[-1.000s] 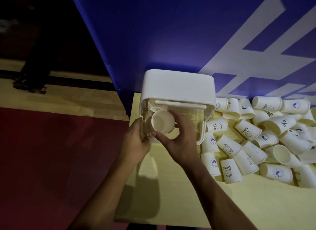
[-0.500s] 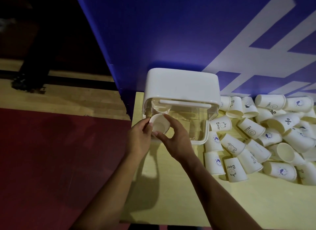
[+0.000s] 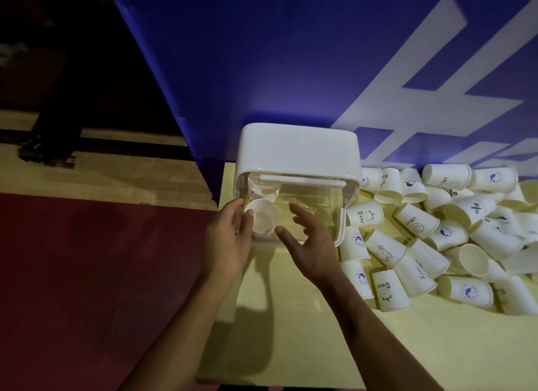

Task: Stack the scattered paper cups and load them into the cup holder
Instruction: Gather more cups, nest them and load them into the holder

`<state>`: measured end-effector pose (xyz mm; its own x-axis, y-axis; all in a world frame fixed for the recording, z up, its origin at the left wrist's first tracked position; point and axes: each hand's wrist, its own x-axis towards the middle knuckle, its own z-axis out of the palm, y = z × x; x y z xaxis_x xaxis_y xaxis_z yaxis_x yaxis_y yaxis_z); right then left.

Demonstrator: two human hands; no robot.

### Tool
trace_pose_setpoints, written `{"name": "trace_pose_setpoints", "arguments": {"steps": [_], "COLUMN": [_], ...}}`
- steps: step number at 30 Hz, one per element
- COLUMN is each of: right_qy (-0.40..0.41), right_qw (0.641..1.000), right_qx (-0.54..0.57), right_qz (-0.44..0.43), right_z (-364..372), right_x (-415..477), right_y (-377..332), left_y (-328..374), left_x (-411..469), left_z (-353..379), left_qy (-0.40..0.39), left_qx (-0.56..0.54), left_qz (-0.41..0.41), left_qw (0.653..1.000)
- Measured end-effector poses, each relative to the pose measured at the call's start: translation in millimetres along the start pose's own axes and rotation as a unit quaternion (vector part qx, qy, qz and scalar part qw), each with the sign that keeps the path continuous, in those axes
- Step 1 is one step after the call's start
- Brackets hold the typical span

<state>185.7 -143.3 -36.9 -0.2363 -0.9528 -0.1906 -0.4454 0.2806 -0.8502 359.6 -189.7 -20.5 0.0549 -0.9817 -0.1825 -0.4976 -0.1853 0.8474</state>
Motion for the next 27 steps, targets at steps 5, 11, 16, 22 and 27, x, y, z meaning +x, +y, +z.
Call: {"name": "trace_pose_setpoints", "arguments": {"steps": [5,11,16,22,27], "right_qy": [0.066,0.134,0.159,0.165,0.160], "right_qw": [0.997,0.988,0.983,0.980,0.980], "right_qx": [-0.013,-0.013,-0.010,0.015,0.010], "right_qz": [0.043,0.078,0.089,0.113,0.121], "right_z": [-75,-182,-265,-350,-412], "right_x": [-24,-37,-36,-23,-13], "right_y": [18,52,88,134,171], "left_y": [51,128,183,240,260], "left_x": [-27,-42,-40,-33,-17], "left_z": [31,121,210,327,409], "left_qy": [-0.027,-0.121,-0.178,-0.219,-0.252], "left_qx": [0.026,0.075,0.127,0.206,0.284], "left_qz": [0.174,0.239,0.274,0.299,0.287], "left_qw": [0.984,0.961,0.937,0.905,0.879]}}
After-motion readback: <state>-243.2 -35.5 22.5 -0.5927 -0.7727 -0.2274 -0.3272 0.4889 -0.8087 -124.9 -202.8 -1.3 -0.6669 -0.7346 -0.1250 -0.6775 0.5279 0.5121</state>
